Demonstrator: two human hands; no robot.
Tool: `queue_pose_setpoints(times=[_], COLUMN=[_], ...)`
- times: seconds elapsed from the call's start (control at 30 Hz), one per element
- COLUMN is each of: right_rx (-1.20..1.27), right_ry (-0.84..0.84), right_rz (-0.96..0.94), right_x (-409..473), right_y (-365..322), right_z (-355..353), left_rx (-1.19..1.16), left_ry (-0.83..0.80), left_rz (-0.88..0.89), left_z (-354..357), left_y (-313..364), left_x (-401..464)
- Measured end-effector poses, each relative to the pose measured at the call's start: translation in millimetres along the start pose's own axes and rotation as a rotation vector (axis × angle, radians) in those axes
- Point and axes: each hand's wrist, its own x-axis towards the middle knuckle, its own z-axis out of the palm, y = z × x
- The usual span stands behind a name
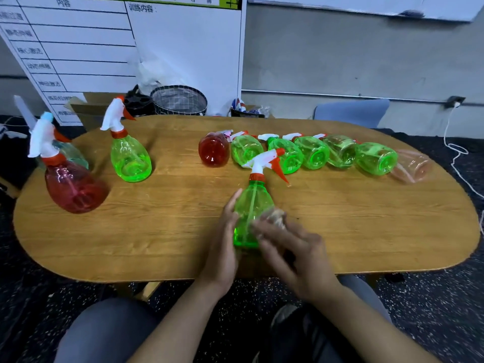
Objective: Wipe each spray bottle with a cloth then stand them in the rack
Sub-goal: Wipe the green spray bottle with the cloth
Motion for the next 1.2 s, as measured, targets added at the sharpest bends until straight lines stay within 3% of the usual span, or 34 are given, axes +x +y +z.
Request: queue_pose_setpoints(times=[0.1, 0.23, 0.43, 0.5, 0.67, 0.83, 1.0, 1.2], right_rx=[-0.069, -0.111, -0.159, -0.150, 0.137, 0.551, 0.531, 0.309], right_ry=[0.159, 0.091, -0.035, -0.059, 0.164, 0.433, 0.351, 0.215], right_rz=[0.199, 0.293, -0.050, -0.082, 0.204, 0.579, 0.519, 0.422], right_x=[36.5, 51.6, -3.2, -15.3, -13.9, 12.5, 41.5, 60.4], right_y=[3.4, 10.3, -2.8, -0.9, -11.5, 4.0, 14.8, 20.6], right_z=[-1.3, 15.2, 25.1, 22.7, 12.1, 13.5, 4.4, 9.2], left_rx=[-0.068, -0.113, -0.143, -0.120, -0.013, -0.125, -0.204, -0.201], left_ry=[-0.021, -0.041, -0.009, -0.004, -0.017, -0.021, -0.058, -0.076], left_rz=[-0.050, -0.035, -0.049, -0.034, 0.001, -0.025, -0.073, -0.093], left_z=[2.0, 2.4, 2.1, 2.0, -1.3, -0.5, 0.6, -0.7], left_y=[-0.5, 3.4, 6.8, 6.1, 8.6, 6.1, 7.6, 7.4], left_x=[-0.3, -1.4, -0.6, -1.0, -3.4, 1.0, -2.0, -0.4])
